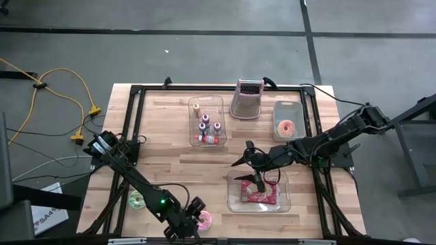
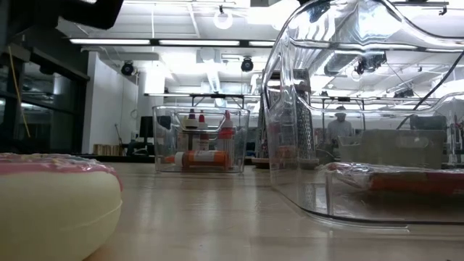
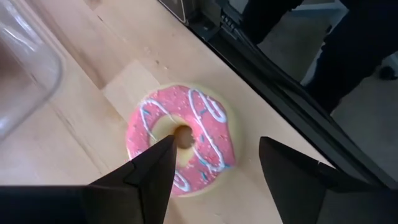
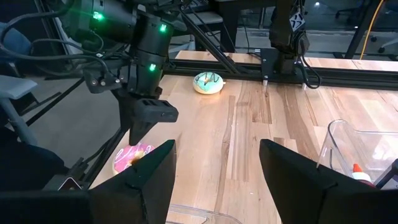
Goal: Pick & Place Food Item
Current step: Put the pink donut into the gray bin
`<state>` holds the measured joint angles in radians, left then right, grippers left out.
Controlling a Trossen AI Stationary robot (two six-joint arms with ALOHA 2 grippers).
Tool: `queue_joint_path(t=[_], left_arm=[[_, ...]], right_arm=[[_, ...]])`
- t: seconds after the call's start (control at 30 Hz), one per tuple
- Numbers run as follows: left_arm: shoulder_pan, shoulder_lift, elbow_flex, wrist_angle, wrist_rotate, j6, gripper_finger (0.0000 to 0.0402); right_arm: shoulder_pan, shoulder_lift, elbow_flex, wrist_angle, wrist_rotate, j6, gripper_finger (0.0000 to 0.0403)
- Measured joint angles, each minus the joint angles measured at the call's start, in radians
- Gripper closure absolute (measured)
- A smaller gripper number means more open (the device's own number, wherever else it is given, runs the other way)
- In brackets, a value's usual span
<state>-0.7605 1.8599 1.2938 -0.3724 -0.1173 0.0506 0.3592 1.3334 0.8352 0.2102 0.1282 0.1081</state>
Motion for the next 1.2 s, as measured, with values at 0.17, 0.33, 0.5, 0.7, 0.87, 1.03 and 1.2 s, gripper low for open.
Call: queue_joint_path(t=[0.17, 0.33, 0.5, 0.7, 0.87, 1.03, 1.2], left_arm=[[0.000, 0.001, 0.000, 0.008, -0.020, 0.036, 0.0179], [0.000, 0.023, 0.000, 0.010, -0.039, 0.055, 0.0179], [0.000, 0.066, 0.000, 0.018, -0.035, 0.055, 0.0179], [0.000, 0.070, 0.000, 0.021, -0.041, 0.051, 0.0179], [0.000, 0.082, 0.000, 0.026, -0.037, 0.042, 0.0179], [-0.003, 0.110, 0.000, 0.041, -0.019, 0.030, 0.0179], [-0.003, 0.113, 0.000, 0.041, -0.019, 0.029, 0.0180]], right_arm=[[0.000, 0.000, 0.000, 0.000, 0.000, 0.000, 0.0183], [0.000, 0.000, 0.000, 0.000, 0.000, 0.000, 0.0183], [0.000, 0.000, 0.000, 0.000, 0.000, 0.000, 0.0183], [0.000, 0.000, 0.000, 0.000, 0.000, 0.000, 0.0183], [0.000, 0.000, 0.000, 0.000, 0.000, 0.000, 0.0183], [0.000, 0.000, 0.000, 0.001, 0.000, 0.000, 0.0183], [0.000, 0.000, 0.000, 0.001, 0.000, 0.000, 0.0183]])
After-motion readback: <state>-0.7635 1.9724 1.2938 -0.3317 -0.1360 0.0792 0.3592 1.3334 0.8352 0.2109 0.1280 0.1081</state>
